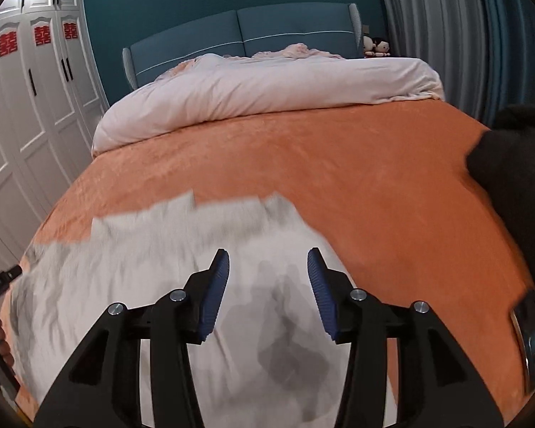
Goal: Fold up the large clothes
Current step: 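Grasp the folded jacket edge with both tools and lift it, then lay the folded jacket down and press it flat with both tools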
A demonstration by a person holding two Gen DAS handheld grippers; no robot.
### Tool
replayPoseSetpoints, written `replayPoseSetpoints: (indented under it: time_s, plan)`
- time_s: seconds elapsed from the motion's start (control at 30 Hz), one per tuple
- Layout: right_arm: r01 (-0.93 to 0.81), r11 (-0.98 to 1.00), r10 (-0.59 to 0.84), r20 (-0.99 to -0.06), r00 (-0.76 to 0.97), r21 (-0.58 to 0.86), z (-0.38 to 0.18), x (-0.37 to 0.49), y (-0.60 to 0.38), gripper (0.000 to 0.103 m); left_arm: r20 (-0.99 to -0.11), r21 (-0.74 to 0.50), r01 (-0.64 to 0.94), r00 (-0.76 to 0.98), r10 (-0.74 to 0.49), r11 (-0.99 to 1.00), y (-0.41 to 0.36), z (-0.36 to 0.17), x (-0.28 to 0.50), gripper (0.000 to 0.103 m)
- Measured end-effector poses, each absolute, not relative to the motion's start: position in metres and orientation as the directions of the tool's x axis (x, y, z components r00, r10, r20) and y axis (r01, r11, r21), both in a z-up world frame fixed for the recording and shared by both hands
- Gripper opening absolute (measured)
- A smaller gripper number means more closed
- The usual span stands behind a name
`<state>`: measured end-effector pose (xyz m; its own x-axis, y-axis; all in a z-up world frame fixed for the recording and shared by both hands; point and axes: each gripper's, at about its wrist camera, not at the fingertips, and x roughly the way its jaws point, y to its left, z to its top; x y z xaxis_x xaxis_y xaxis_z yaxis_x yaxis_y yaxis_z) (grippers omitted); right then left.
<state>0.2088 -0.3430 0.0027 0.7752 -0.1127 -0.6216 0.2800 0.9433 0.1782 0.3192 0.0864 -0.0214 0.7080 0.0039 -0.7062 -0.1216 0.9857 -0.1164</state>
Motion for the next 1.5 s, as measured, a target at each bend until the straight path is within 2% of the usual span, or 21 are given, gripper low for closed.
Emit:
replayPoseSetpoints:
  time_s: [0.07, 0.13, 0.3, 0.43, 0.6, 0.87, 1.03, 1.1, 1.13, 1.17, 1.3, 1.4, 1.5]
  plan:
    - [0.260, 0.952, -0.100, -0.640, 0.762, 0.161, -0.002, 0.236, -0.345, 0.042, -0.740, -0.116, -0.126, 0.673, -0.001, 0.985, 0.082, -0.032, 0.346, 0.082]
    - [0.246, 0.957, -0.076, -0.685, 0.725, 0.154, -0.020, 0.263, -0.343, 0.028, -0.750, -0.081, -0.148, 0.660, 0.037, 0.986, 0.080, -0.042, 0.362, 0.082]
    - [0.289, 0.946, -0.086, -0.751, 0.655, 0.144, -0.064, 0.298, -0.352, 0.021, -0.780, 0.013, -0.166, 0.615, 0.113, 0.986, 0.075, -0.078, 0.393, 0.085]
    - [0.327, 0.925, -0.067, -0.764, 0.642, 0.193, -0.088, 0.311, -0.364, 0.017, -0.798, -0.008, -0.198, 0.591, 0.113, 0.980, 0.081, -0.101, 0.410, 0.089]
    - [0.341, 0.918, -0.070, -0.760, 0.646, 0.204, -0.106, 0.317, -0.364, 0.016, -0.800, -0.027, -0.224, 0.589, 0.113, 0.974, 0.081, -0.118, 0.418, 0.093]
    - [0.341, 0.904, -0.042, -0.740, 0.671, 0.258, -0.115, 0.320, -0.369, 0.016, -0.794, -0.031, -0.235, 0.597, 0.119, 0.972, 0.080, -0.132, 0.422, 0.095]
    - [0.348, 0.914, -0.073, -0.762, 0.644, 0.207, -0.106, 0.322, -0.364, 0.016, -0.804, -0.023, -0.231, 0.583, 0.119, 0.973, 0.080, -0.126, 0.423, 0.095]
    - [0.367, 0.922, -0.149, -0.765, 0.626, 0.121, -0.086, 0.317, -0.354, 0.017, -0.802, -0.003, -0.235, 0.581, 0.138, 0.972, 0.082, -0.111, 0.417, 0.090]
    - [0.360, 0.925, -0.153, -0.752, 0.641, 0.118, -0.076, 0.312, -0.348, 0.021, -0.797, 0.006, -0.238, 0.586, 0.148, 0.971, 0.081, -0.096, 0.408, 0.088]
    - [0.318, 0.934, -0.116, -0.704, 0.700, 0.163, -0.053, 0.297, -0.337, 0.021, -0.780, -0.030, -0.225, 0.615, 0.118, 0.974, 0.081, -0.079, 0.395, 0.088]
    - [0.187, 0.960, -0.023, -0.610, 0.792, 0.206, -0.007, 0.272, -0.286, 0.021, -0.672, -0.135, -0.121, 0.740, -0.002, 0.983, 0.057, -0.021, 0.346, 0.090]
    - [0.088, 0.976, 0.057, -0.622, 0.781, 0.199, -0.006, 0.277, -0.240, 0.021, -0.657, -0.151, -0.015, 0.748, -0.090, 0.988, 0.021, -0.012, 0.326, 0.091]
    - [0.039, 0.988, 0.070, -0.661, 0.747, 0.149, -0.028, 0.285, -0.208, 0.021, -0.694, -0.084, 0.029, 0.716, -0.079, 0.996, -0.009, -0.037, 0.323, 0.091]
